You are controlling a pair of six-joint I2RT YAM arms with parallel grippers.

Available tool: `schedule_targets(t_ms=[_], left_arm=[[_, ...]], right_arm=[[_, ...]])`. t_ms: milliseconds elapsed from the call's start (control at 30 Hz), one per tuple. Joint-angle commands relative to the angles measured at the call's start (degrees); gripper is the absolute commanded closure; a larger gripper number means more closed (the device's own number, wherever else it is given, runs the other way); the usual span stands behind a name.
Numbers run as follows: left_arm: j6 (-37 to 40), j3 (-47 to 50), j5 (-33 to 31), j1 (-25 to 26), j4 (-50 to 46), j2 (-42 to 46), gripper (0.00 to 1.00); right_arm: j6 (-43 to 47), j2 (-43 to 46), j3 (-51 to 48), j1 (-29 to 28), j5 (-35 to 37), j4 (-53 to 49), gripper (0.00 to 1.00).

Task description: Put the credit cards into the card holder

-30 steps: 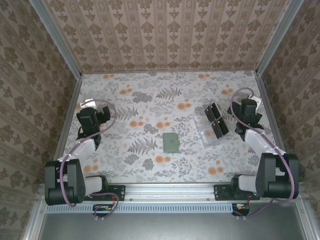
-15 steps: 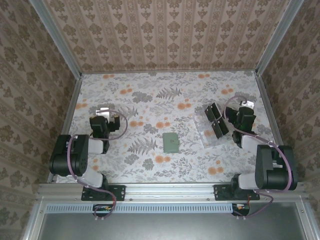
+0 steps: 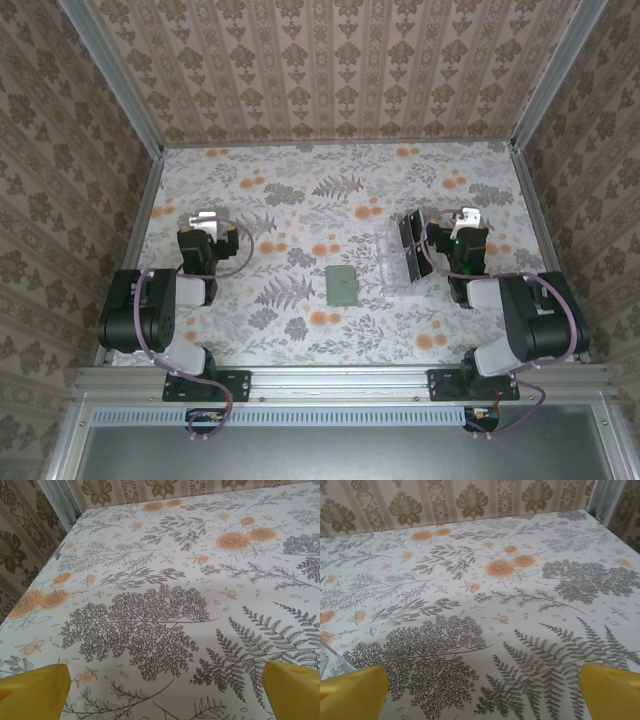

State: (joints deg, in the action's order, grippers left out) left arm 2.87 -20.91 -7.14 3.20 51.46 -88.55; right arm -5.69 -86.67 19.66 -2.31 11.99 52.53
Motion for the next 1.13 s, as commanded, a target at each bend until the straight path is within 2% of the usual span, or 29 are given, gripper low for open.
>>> schedule_targets(t_ms=[0, 167, 1100], left_arm=[[0.8, -1.6, 2.2, -0.7, -0.2, 0.0, 0.00], [0.2, -2.3, 5.1, -2.1, -1.5, 0.0, 0.00], [0.0, -2.4, 5.1, -2.1, -1.7, -0.1, 0.00]], right_arm=[[2.2, -0.5, 1.7, -0.4, 1.0, -0.5, 0.01], [2.2, -1.2, 3.3, 0.1, -0.3, -2.6, 0.01], [2.5, -1.0, 3.0, 0.4, -1.9, -2.2, 0.00]])
